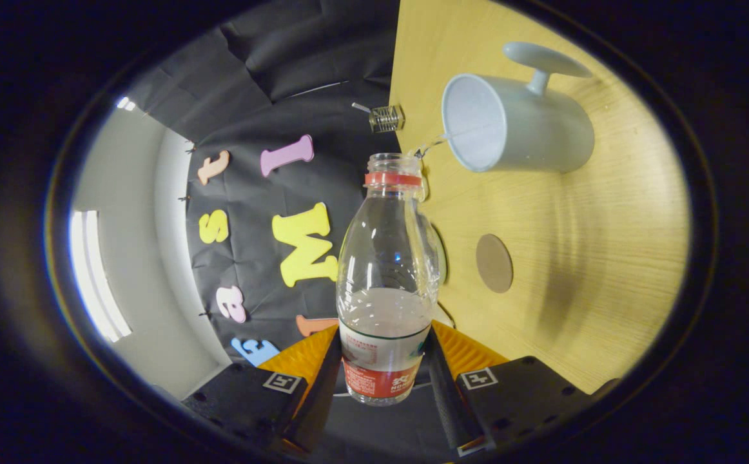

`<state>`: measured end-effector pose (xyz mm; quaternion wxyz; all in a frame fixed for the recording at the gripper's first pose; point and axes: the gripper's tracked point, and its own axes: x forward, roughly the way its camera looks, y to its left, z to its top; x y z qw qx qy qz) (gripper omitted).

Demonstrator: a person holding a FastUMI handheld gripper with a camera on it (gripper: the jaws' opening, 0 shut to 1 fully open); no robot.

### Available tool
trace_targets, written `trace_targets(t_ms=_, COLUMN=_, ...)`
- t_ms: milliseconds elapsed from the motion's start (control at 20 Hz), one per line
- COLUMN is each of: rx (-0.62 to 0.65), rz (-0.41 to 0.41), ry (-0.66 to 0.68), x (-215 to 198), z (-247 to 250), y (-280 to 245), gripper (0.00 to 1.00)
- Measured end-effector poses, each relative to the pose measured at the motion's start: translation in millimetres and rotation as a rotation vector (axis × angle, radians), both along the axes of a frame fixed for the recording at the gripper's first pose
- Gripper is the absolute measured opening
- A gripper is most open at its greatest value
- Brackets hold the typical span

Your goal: Take the bottle from table, then pour the juice into the cup, finally place the bottle on the coaster

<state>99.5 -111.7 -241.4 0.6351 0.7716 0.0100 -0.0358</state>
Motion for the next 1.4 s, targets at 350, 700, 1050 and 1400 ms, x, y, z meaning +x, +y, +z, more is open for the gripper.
trace_targets(t_ms=350, rx=0.03, rz=-0.002, ry=-0.012, x=3.2, z=4.5, y=1.4, gripper=0.74)
trace_targets(t_ms=700, rx=0.091, rz=-0.032, ry=-0.016, x=5.0, z=5.2, y=-6.0, gripper=0.74)
trace_targets(t_ms=1050, rx=0.137, rz=-0.057, ry=-0.026, x=5.4, z=15.7, y=-11.2, gripper=0.74)
trace_targets(t_ms=1400, rx=0.19, rz=-0.088, ry=-0.036, x=4.8, z=28.1, y=-19.4, gripper=0.74)
